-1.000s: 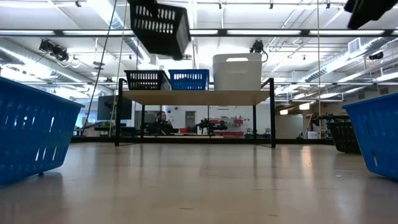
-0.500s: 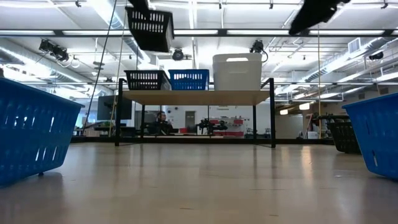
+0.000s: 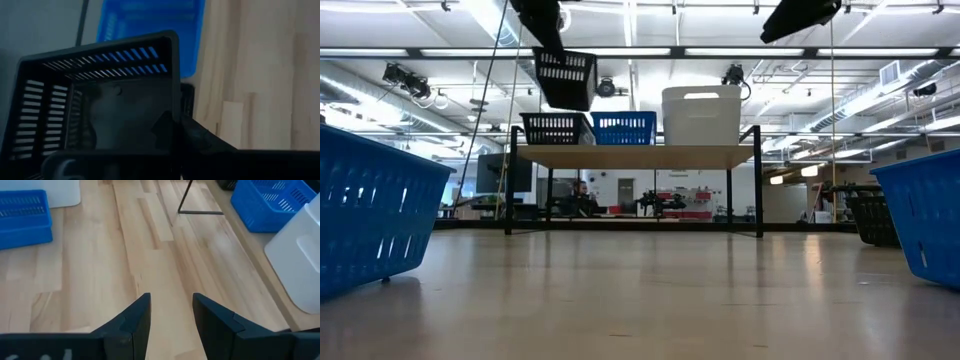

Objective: Stack baskets on shelf by color
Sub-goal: Stack the bottom black bin on top of the other black bin on the shelf

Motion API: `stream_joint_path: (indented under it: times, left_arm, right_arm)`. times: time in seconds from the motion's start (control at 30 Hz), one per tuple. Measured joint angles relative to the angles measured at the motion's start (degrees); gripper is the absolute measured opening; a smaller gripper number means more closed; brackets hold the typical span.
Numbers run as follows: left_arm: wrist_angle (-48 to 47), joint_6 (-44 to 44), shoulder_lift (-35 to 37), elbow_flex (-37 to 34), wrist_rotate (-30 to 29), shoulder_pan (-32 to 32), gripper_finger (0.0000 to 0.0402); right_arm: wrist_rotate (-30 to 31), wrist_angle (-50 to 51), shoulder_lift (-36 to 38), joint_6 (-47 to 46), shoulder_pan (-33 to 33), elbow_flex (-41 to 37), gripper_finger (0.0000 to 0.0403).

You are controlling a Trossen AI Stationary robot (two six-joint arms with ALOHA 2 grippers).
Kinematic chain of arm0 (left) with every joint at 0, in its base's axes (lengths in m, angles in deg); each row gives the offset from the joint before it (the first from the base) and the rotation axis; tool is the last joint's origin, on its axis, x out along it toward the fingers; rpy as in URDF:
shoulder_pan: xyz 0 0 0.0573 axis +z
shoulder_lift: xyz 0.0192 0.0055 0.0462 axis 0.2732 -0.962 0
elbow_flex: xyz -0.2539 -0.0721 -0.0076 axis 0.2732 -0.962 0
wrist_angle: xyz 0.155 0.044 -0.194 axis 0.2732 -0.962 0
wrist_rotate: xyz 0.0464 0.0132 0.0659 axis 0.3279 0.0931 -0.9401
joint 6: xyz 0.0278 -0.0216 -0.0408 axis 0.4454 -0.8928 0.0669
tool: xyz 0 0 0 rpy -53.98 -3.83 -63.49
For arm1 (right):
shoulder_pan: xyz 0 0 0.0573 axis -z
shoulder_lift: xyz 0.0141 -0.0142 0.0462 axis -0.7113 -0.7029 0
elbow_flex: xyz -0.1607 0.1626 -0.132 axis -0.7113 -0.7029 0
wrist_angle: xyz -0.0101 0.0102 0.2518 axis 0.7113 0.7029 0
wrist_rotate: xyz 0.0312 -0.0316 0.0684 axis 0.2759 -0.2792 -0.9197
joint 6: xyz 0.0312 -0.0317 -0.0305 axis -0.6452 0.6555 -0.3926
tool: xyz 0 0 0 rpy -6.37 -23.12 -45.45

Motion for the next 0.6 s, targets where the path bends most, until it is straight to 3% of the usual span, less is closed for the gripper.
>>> stream_joint_path:
  times: [0.13, 0.27, 0.4, 0.6]
  left_arm:
    - [0.7, 3.3, -0.7, 0.0, 4.0, 2.4, 0.0012]
    - [0.0, 4.1, -1.4, -0.4, 4.4, 3.4, 0.0012]
    - [3.4, 5.0, -0.7, -5.3, 6.9, 4.4, 0.0012]
    - [8.6, 6.9, 0.3, -12.4, 5.2, 5.4, 0.0012]
  right_arm:
    - [0.0, 0.0, 0.0, 0.5, 0.7, 0.0, 0.0153]
    - [0.0, 0.0, 0.0, 0.5, 1.3, 0.0, 0.0153]
    - [0.0, 0.0, 0.0, 0.5, 1.5, 0.0, 0.0153]
    - [-0.2, 1.0, 0.0, -0.7, 1.3, 0.0, 0.0153]
